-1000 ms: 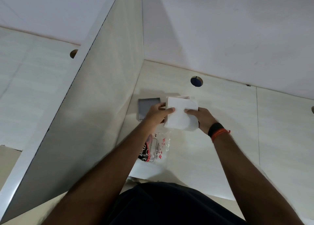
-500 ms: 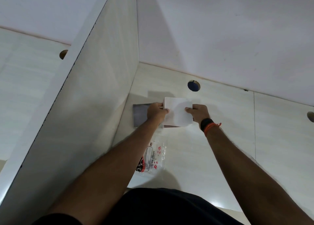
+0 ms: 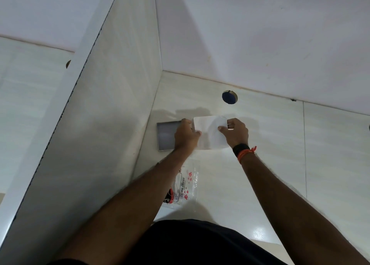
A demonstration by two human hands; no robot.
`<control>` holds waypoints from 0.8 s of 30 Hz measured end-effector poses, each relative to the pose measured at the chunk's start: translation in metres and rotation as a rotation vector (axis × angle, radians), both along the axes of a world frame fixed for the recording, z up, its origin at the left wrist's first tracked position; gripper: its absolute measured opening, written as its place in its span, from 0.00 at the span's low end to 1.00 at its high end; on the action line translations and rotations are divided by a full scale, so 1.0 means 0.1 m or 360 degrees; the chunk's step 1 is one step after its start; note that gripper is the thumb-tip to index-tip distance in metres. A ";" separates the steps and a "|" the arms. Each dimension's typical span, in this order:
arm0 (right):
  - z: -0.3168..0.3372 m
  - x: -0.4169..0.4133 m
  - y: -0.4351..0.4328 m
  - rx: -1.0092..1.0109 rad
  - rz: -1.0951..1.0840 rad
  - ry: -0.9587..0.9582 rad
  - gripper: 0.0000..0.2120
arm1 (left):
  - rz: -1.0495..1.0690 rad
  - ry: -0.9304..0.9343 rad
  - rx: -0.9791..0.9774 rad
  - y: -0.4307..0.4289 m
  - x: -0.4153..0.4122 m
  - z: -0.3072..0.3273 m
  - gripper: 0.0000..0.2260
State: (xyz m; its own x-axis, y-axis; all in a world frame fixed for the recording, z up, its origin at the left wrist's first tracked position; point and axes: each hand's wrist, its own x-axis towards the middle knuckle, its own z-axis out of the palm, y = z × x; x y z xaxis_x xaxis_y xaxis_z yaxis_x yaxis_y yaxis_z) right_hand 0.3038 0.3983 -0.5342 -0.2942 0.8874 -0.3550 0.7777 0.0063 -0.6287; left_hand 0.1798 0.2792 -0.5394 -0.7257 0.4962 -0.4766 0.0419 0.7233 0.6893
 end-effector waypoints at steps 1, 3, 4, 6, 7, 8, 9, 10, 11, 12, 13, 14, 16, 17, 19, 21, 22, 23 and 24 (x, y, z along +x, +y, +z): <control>0.00 0.00 0.00 0.0002 -0.0001 0.0016 0.14 | -0.0013 0.0011 0.0037 -0.02 -0.01 -0.01 0.21; 0.00 0.00 0.00 0.0001 -0.0005 0.0049 0.13 | -0.0038 0.0021 0.0116 -0.05 -0.05 -0.04 0.22; -0.01 0.00 -0.01 -0.0004 -0.0002 0.0063 0.12 | -0.0047 0.0037 0.0141 -0.07 -0.06 -0.05 0.23; -0.03 0.00 -0.02 -0.0018 0.0023 0.0077 0.13 | -0.0068 0.0087 0.0137 -0.10 -0.09 -0.08 0.24; -0.03 -0.01 -0.02 -0.0016 0.0044 0.0070 0.13 | -0.0089 0.0138 0.0124 -0.11 -0.09 -0.08 0.24; -0.04 -0.01 -0.01 -0.0018 0.0072 0.0052 0.13 | -0.0139 0.0240 0.0122 -0.13 -0.08 -0.07 0.24; -0.05 -0.01 0.00 -0.0025 0.0111 0.0024 0.14 | -0.0237 0.0410 0.0156 -0.13 -0.07 -0.06 0.24; -0.06 0.00 0.02 -0.0020 0.0158 -0.0008 0.15 | -0.0398 0.0611 0.0212 -0.13 -0.06 -0.06 0.24; -0.05 0.01 0.03 0.0013 0.0211 -0.0038 0.16 | -0.0599 0.0802 0.0258 -0.13 -0.05 -0.06 0.24; -0.04 0.02 0.03 0.0096 0.0276 -0.0045 0.18 | -0.0792 0.0953 0.0289 -0.12 -0.03 -0.06 0.23; -0.02 0.03 0.04 0.0218 0.0358 -0.0025 0.20 | -0.0946 0.1032 0.0300 -0.11 -0.01 -0.06 0.22; 0.00 0.04 0.06 0.0350 0.0486 0.0010 0.22 | -0.1056 0.1061 0.0292 -0.11 0.01 -0.06 0.22; 0.05 0.04 0.09 0.0474 0.0929 -0.0033 0.23 | -0.1184 0.0967 0.0213 -0.11 0.02 -0.06 0.24; 0.08 0.03 0.11 0.0435 0.1174 -0.0140 0.24 | -0.1213 0.0924 0.0176 -0.11 0.01 -0.06 0.26; 0.10 0.03 0.12 0.0327 0.1491 -0.0379 0.27 | -0.1245 0.0927 0.0112 -0.11 -0.01 -0.10 0.29; 0.08 0.03 0.13 0.0309 0.1578 -0.0485 0.30 | -0.1284 0.0976 0.0023 -0.08 -0.01 -0.13 0.29; 0.07 0.03 0.13 0.0326 0.1603 -0.0505 0.31 | -0.1298 0.1017 -0.0024 -0.06 0.00 -0.13 0.29; 0.07 0.01 0.12 0.0341 0.1631 -0.0530 0.32 | -0.1306 0.1066 -0.0069 -0.05 0.01 -0.15 0.29; 0.06 0.00 0.11 0.0355 0.1656 -0.0560 0.33 | -0.1324 0.1099 -0.0100 -0.03 0.01 -0.17 0.29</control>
State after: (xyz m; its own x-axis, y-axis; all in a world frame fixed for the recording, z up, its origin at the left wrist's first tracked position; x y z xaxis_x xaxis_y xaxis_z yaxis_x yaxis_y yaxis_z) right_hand 0.3033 0.4095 -0.5279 -0.8444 0.3218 -0.4282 0.4620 0.8421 -0.2784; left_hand 0.1808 0.2761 -0.5563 -0.2941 0.9461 -0.1358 0.9009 0.3218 0.2912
